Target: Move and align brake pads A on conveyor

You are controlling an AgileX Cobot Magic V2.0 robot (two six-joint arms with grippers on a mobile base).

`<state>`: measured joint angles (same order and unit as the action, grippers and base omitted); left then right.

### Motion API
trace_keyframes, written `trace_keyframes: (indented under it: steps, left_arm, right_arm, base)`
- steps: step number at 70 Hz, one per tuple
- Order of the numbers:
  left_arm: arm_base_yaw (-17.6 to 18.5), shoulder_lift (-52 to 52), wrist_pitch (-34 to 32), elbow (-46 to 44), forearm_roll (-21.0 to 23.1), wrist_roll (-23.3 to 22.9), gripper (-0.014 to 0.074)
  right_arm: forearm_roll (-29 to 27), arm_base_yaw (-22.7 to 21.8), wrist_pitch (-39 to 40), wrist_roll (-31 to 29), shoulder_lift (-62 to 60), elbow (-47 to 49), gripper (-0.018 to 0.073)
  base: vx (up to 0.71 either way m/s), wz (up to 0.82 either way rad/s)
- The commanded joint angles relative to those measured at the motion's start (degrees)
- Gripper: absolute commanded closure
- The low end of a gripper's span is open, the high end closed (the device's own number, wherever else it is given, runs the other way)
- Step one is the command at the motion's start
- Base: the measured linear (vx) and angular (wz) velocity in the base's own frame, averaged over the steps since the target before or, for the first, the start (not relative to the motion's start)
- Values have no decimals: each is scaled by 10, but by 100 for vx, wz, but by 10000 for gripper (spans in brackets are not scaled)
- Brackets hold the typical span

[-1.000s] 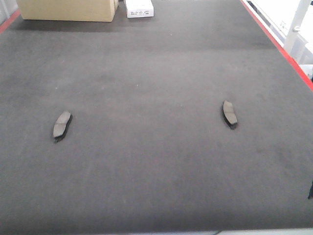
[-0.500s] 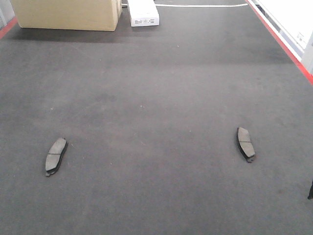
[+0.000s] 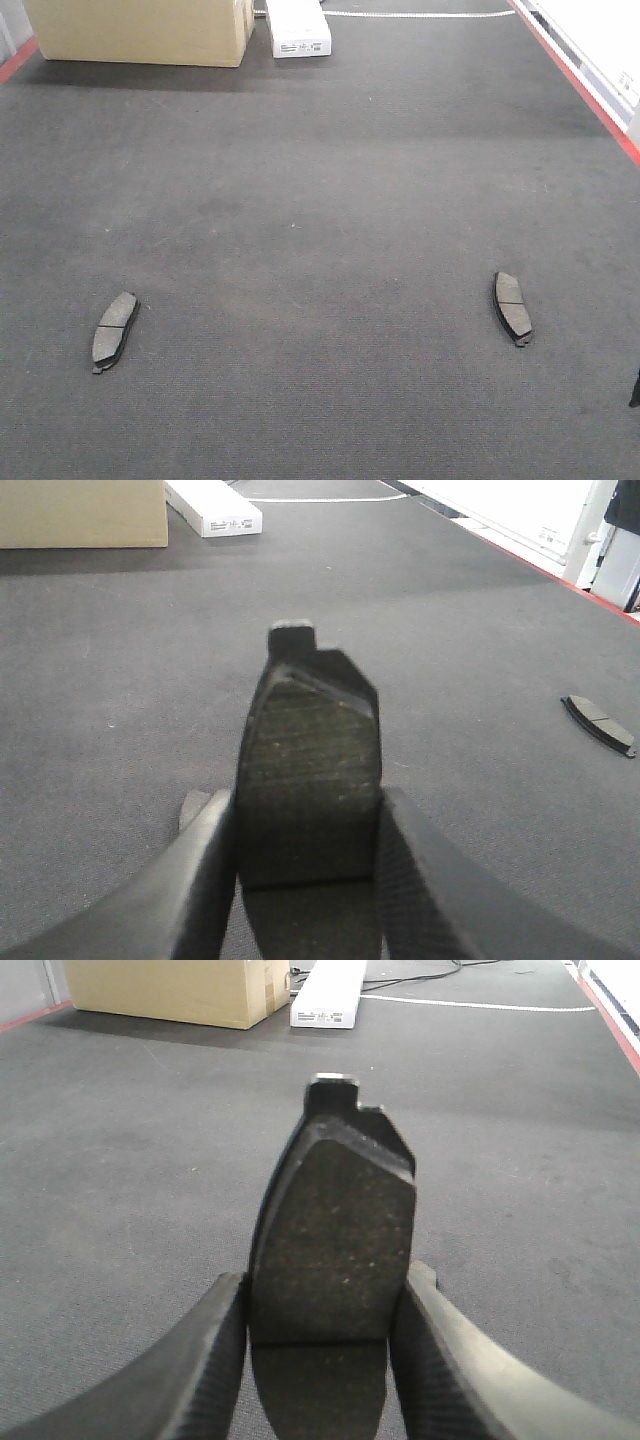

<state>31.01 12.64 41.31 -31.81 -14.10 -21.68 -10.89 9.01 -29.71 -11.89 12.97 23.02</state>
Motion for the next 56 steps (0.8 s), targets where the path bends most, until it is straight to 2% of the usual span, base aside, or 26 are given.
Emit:
trace_keyframes:
  steps: [1,34,48,56]
  left_arm:
    - [0,9,-55,-17,-5,-2,602]
    - [0,9,-58,-17,-5,-2,602]
    - [0,9,-35,-17,-4,-2,602]
    - [0,10,-34,-17,2,-18,602]
  right_arm:
    - [-1,-2,56,-6,6,17,561]
    - [-1,-2,56,-6,6,17,561]
    - [-1,-2,56,-6,6,17,561]
    - [-1,-2,56,-6,6,17,561]
  base:
    - [0,0]
    - [0,0]
    - [0,0]
    - [0,0]
